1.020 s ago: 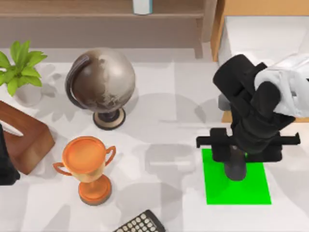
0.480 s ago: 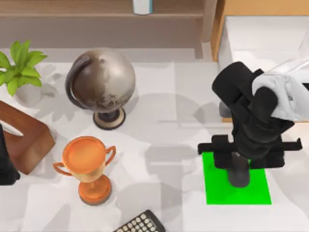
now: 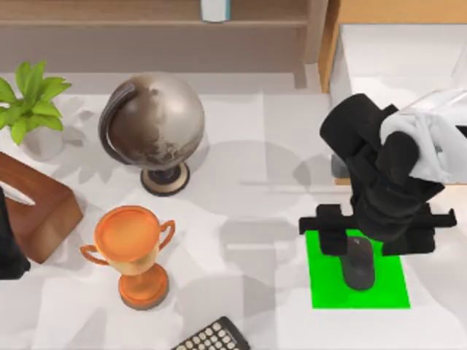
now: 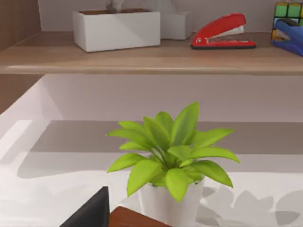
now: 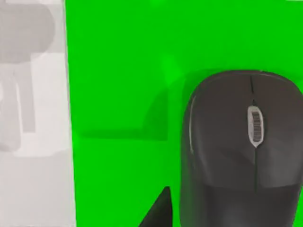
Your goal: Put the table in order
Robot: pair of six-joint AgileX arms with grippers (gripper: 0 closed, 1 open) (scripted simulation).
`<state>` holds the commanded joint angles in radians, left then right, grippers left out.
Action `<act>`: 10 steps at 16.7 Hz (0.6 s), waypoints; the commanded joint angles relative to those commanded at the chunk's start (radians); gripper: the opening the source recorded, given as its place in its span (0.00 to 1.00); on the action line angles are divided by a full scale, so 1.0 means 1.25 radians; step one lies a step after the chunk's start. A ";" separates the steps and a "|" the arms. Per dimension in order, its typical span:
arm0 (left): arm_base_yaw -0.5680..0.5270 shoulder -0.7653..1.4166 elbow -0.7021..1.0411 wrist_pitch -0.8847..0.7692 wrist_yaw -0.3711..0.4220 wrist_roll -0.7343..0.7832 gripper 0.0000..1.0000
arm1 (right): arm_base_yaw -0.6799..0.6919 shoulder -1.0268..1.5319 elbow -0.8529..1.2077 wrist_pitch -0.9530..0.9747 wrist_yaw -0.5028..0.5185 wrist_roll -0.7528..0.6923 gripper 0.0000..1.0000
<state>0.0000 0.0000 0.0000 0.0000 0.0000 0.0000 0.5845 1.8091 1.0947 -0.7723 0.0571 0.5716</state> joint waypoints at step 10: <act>0.000 0.000 0.000 0.000 0.000 0.000 1.00 | 0.000 0.000 0.000 0.000 0.000 0.000 1.00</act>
<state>0.0000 0.0000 0.0000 0.0000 0.0000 0.0000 0.5845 1.8091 1.0947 -0.7723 0.0571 0.5716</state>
